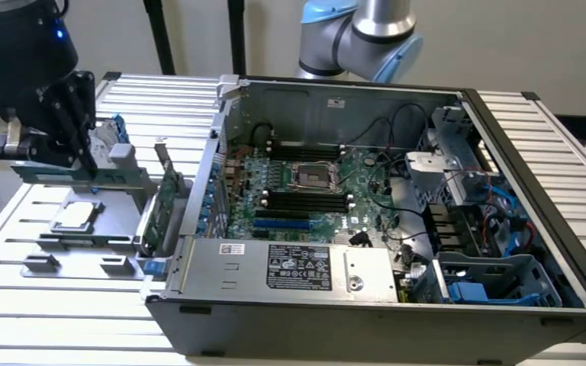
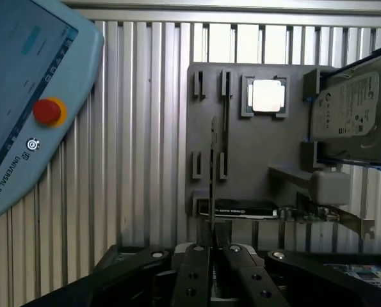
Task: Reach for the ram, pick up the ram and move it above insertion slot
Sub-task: 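Pick up the ram and move it above insertion slot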
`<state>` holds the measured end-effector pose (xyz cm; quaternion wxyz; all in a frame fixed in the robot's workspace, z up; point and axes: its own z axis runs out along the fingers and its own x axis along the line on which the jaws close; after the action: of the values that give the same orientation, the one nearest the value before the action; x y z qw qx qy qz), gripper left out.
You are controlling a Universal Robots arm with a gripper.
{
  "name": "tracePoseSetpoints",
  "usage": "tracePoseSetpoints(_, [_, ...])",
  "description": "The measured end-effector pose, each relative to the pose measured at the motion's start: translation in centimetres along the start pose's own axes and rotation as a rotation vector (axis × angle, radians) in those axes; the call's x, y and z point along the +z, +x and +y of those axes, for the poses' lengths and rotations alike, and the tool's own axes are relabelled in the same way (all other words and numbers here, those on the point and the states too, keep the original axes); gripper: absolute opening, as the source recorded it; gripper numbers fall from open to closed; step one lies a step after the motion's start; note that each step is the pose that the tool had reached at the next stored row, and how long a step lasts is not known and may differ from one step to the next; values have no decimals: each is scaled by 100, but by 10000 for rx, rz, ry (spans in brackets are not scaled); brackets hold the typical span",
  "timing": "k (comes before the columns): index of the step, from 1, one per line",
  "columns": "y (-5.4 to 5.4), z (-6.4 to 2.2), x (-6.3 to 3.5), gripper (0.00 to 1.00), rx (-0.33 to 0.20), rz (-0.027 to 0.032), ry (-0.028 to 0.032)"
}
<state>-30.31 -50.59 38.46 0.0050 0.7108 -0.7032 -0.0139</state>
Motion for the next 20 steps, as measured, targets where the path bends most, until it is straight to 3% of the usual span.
tracePoseSetpoints(5, [0,-215,-180,13,-6,-68,2])
tracePoseSetpoints(10, [2,-443,-228,13,-11,-279,3])
tracePoseSetpoints(13, [4,-578,-240,13,-14,-372,5])
tracePoseSetpoints(20, [7,-895,-252,13,-16,-455,5])
